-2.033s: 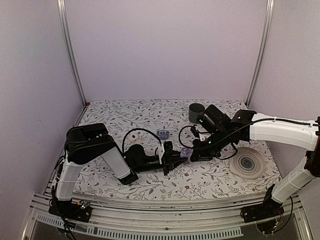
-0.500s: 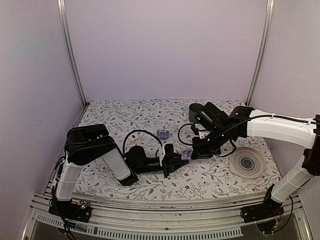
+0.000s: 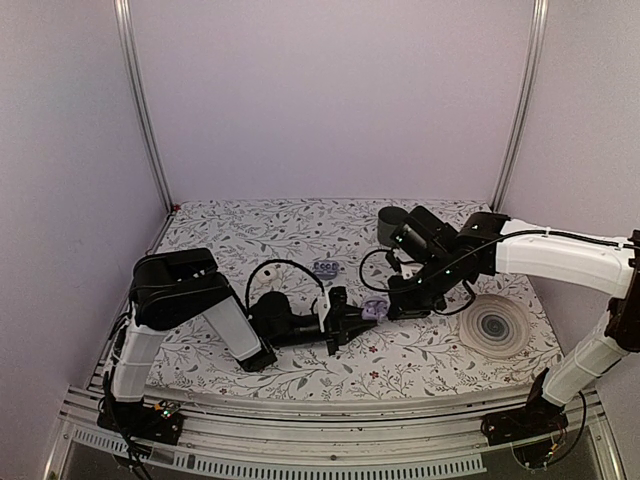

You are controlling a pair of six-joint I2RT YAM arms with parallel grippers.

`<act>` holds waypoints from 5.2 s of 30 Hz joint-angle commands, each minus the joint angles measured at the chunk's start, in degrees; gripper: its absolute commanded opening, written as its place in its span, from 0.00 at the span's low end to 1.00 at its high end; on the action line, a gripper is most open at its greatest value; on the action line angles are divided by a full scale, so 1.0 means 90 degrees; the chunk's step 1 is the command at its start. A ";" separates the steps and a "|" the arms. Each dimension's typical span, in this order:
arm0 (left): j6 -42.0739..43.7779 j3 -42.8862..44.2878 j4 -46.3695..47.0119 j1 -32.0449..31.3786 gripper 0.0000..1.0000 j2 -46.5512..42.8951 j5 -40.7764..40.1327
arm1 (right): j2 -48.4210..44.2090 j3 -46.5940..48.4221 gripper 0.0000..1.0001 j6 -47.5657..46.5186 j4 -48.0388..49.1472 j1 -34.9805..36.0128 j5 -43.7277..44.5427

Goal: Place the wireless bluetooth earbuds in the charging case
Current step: Adjust the right earbud in the right side groove of the charging case, then close the charging case with the earbuds.

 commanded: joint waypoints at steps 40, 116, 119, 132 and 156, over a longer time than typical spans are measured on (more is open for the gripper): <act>-0.0070 0.0047 0.1857 -0.0009 0.00 0.0014 -0.0161 | 0.0112 0.0241 0.16 0.0404 0.0189 0.0501 0.0430; -0.0156 -0.0196 0.1867 0.0057 0.00 -0.0383 0.0256 | -0.1012 -0.0081 0.17 0.0073 0.0070 -0.0436 0.0253; -0.0172 -0.0316 0.1867 0.0078 0.00 -0.0654 0.0603 | -0.1011 -0.0212 0.24 -0.0168 0.0555 -0.0783 -0.0311; -0.1214 -0.0242 0.1867 0.0308 0.00 -0.1341 0.2304 | -0.0717 -0.0180 0.35 -0.1051 0.1530 -0.0886 -0.1099; -0.2108 0.0110 0.1861 0.0566 0.00 -0.1032 0.1782 | -0.1193 -0.0423 0.31 -0.1805 0.1861 -0.0794 -0.2694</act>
